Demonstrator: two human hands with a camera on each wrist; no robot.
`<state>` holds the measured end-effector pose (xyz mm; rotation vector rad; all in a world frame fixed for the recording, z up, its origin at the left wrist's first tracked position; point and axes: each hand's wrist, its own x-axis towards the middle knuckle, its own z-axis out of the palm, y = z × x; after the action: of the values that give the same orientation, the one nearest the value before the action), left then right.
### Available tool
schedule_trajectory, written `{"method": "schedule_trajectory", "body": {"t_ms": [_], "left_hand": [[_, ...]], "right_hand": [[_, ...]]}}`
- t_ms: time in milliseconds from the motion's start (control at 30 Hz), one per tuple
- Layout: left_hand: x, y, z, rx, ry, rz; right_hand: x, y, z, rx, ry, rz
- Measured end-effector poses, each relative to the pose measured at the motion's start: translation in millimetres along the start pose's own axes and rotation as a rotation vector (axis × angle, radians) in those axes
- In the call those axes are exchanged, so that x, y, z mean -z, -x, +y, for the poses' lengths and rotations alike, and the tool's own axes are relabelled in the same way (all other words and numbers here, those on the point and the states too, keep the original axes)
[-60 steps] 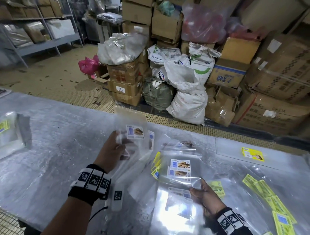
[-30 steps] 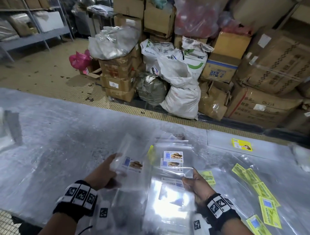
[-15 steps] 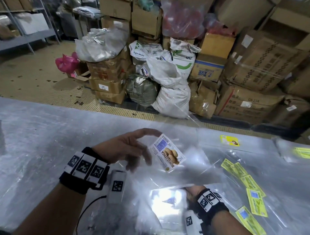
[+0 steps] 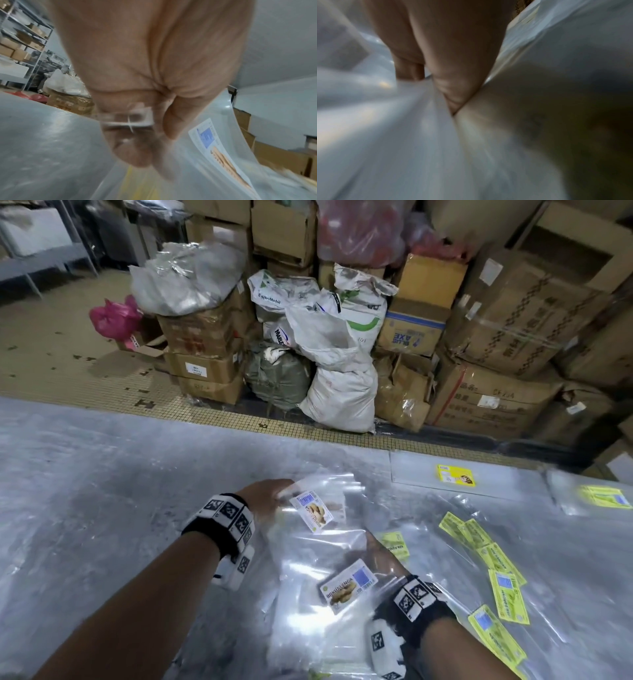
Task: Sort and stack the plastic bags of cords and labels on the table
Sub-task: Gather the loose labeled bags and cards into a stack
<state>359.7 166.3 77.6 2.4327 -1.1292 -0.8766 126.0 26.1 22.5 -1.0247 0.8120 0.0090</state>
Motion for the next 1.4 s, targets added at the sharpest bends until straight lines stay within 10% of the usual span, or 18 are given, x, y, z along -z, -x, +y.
{"method": "schedule_trajectory", "body": {"t_ms": [533,900,1133,1400], "left_hand": [[-28,-29,4,-0.032,0.073,0.315],[-20,-21,-16,0.158,0.142,0.408],[-40,33,-1,0.205,0.987,0.228],[-115,38,-3,0.316,0.587,0.387]], "right_hand": [[-17,7,-4,-0.157,0.001,0.034],[0,-33,23,0.128,0.089,-0.019],[-8,-14,9,0.029,0.033,0.021],[-20,9,-9,-0.099,-0.043,0.096]]}}
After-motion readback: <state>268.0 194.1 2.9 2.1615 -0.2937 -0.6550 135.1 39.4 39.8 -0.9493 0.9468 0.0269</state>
